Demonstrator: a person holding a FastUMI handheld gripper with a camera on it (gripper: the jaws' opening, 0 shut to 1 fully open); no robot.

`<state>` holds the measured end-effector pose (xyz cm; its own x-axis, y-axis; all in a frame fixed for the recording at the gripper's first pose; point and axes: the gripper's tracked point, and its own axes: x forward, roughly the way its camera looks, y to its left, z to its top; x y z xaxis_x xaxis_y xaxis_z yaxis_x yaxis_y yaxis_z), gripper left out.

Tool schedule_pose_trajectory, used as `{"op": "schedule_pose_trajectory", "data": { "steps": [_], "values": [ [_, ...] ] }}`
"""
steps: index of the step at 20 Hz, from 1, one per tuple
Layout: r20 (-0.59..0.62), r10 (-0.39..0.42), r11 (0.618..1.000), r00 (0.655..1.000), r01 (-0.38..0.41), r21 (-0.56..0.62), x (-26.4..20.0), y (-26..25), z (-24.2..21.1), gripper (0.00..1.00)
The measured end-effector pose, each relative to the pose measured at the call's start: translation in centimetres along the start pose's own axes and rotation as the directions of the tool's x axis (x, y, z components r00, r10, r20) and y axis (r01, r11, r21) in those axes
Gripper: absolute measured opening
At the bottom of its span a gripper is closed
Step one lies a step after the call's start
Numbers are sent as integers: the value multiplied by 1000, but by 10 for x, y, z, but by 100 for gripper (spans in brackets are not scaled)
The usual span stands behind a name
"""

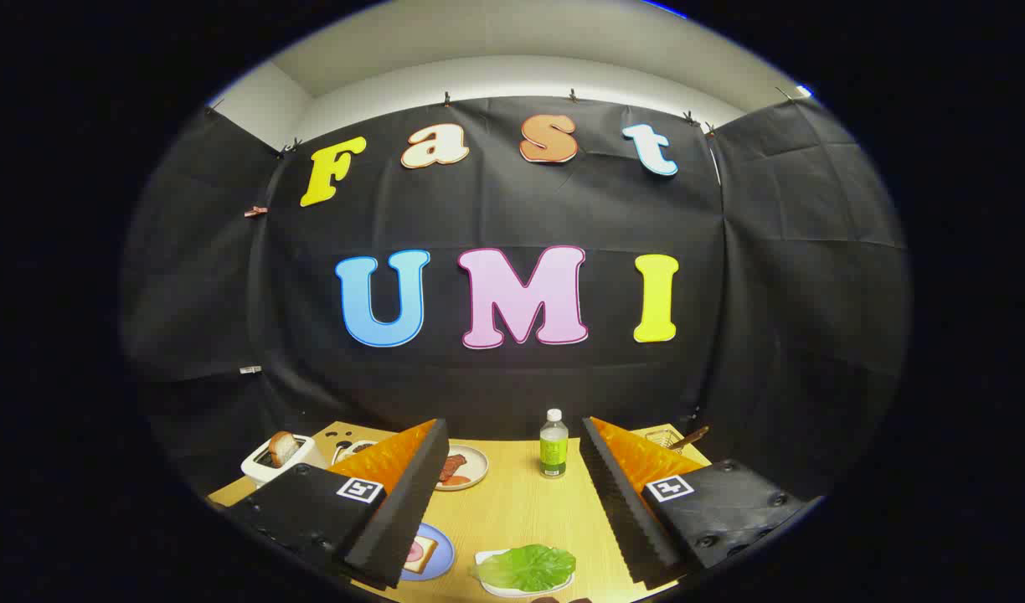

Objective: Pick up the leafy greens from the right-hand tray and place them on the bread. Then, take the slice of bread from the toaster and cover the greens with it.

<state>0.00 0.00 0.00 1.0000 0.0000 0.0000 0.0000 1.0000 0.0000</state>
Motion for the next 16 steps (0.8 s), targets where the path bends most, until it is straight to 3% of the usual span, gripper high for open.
{"op": "schedule_pose_trajectory", "data": {
  "steps": [16],
  "values": [
    [-47,38,998,998,-40,-42,14,1,-19,98]
  ]
}}
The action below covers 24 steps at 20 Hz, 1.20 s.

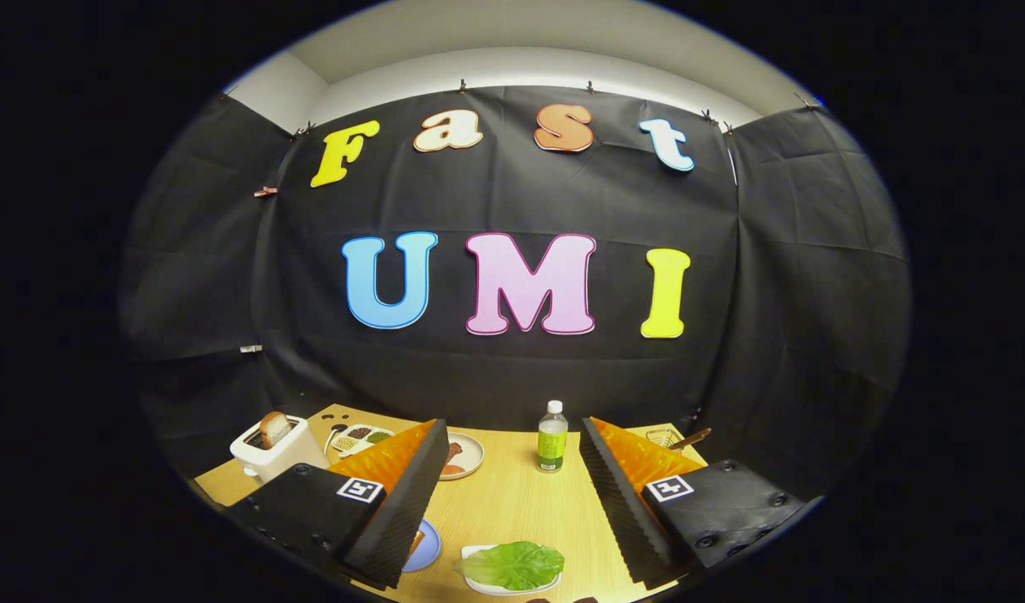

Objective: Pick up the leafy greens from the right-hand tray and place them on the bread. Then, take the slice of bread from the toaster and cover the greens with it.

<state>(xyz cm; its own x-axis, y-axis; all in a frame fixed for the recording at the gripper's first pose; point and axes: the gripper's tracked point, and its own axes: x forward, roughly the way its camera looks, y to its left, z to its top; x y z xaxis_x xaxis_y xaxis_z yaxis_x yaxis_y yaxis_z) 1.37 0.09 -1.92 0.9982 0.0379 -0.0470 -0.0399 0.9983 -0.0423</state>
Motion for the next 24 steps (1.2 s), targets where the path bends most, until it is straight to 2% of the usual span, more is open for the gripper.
{"op": "schedule_pose_trajectory", "data": {
  "steps": [7,15,20,24],
  "values": [
    [-46,22,1000,999,-22,7,8,-1,-17,98],
    [-148,79,997,986,-80,-1,20,1,-62,98],
    [-246,126,992,961,-128,9,26,4,-107,98],
    [-326,185,981,927,-194,2,30,11,-149,98]
  ]
}}
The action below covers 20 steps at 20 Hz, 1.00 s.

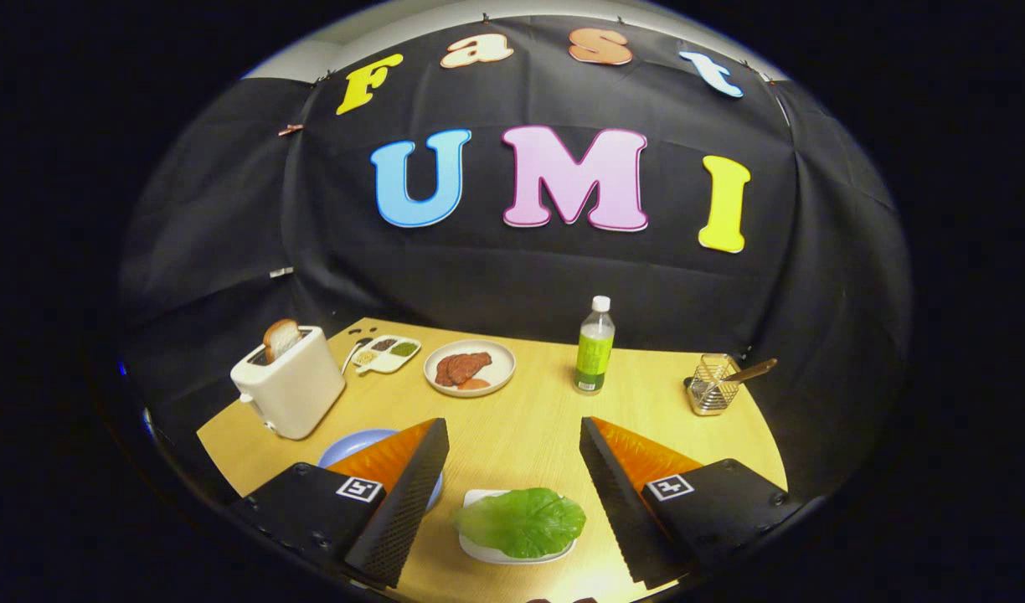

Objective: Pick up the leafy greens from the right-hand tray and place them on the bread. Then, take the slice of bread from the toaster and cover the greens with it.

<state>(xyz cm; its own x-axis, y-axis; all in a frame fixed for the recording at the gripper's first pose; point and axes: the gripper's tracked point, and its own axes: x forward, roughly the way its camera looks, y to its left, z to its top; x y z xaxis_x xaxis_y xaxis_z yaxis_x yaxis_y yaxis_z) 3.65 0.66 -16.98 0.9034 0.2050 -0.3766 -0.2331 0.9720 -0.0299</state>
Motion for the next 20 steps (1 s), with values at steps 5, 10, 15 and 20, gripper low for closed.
{"op": "schedule_pose_trajectory", "data": {
  "steps": [5,10,15,20],
  "values": [
    [-111,78,997,991,-81,-22,22,7,-54,98],
    [-228,94,993,969,-107,-48,50,1,-111,98],
    [-315,117,981,942,-159,-110,64,3,-155,98],
    [-371,111,973,922,-177,-149,75,-5,-183,98]
  ]
}}
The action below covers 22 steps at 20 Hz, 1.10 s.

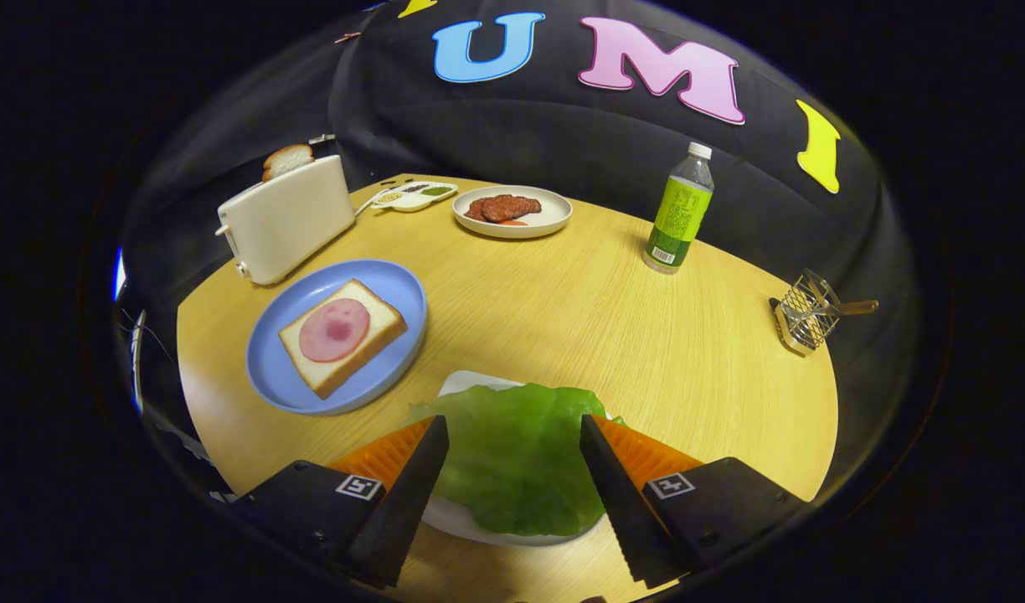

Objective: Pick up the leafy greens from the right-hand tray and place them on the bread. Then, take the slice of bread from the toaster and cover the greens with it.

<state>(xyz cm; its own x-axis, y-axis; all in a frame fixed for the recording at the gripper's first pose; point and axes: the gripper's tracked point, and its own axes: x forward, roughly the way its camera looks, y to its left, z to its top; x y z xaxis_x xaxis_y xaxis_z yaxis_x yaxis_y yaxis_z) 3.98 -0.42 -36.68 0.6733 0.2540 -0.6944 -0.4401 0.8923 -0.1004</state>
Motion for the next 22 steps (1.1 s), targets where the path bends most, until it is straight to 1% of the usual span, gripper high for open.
{"op": "schedule_pose_trajectory", "data": {
  "steps": [5,7,8,10,11,12,13,14,15,18,19,21,22],
  "values": [
    [-59,17,1000,998,-16,13,15,-2,-14,99],
    [-75,42,999,996,-40,22,16,2,-19,100],
    [-91,60,998,994,-57,35,14,5,-23,97],
    [-92,62,998,994,-60,33,14,5,-22,89],
    [-84,76,997,994,-74,30,14,11,-21,89],
    [-87,74,997,993,-73,14,14,12,-21,83],
    [-83,105,995,991,-104,9,14,21,-21,76],
    [-85,97,995,992,-98,-6,11,22,-21,62],
    [-82,113,993,990,-115,-20,13,28,-19,49],
    [-90,126,992,988,-128,-14,13,33,-21,20],
    [-101,139,990,985,-140,-3,13,36,-22,13],
    [-125,177,983,976,-169,68,14,34,-21,10],
    [-137,195,977,971,-180,112,12,34,-22,7]
  ]
}}
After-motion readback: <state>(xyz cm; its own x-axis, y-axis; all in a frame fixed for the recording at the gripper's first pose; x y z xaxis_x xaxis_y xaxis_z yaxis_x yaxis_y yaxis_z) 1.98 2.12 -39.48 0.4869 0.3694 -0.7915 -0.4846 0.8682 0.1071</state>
